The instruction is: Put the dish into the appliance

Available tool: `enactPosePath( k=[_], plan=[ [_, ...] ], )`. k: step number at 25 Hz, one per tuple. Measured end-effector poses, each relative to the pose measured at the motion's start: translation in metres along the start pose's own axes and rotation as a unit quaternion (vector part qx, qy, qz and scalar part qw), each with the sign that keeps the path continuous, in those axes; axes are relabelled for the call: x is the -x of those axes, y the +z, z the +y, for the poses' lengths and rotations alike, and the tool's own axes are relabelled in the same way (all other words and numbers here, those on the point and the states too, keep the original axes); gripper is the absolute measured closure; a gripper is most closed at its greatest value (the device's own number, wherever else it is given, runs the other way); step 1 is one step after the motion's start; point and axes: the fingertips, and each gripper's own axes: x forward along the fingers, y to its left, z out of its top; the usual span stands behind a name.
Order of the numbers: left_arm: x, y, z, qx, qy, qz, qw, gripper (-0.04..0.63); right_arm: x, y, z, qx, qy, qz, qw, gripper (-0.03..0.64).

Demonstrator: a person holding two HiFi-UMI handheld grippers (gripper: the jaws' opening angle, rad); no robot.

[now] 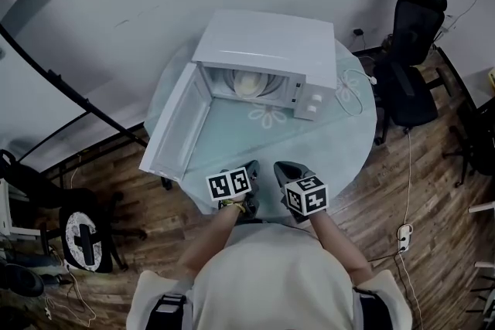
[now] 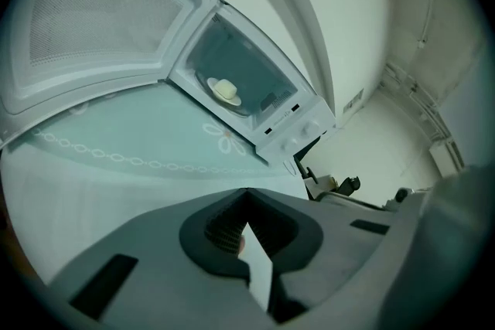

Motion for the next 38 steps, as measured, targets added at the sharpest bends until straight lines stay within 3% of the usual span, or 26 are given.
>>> enactPosePath(
  k=[15, 38],
  plan=[
    [0.023, -0.042, -0.007, -0.028, 0.011, 0.014, 0.9994, 0.586, 0.018, -0.02, 0.01, 0.011, 0.001, 0.004, 1.0, 0.611],
    [0.02, -0.046, -0.008, -0.003, -0.004, 0.023, 0.9997, 0.586, 0.013, -0.026, 0.011, 0.006, -0.007, 0.01, 1.0, 0.611]
  ],
)
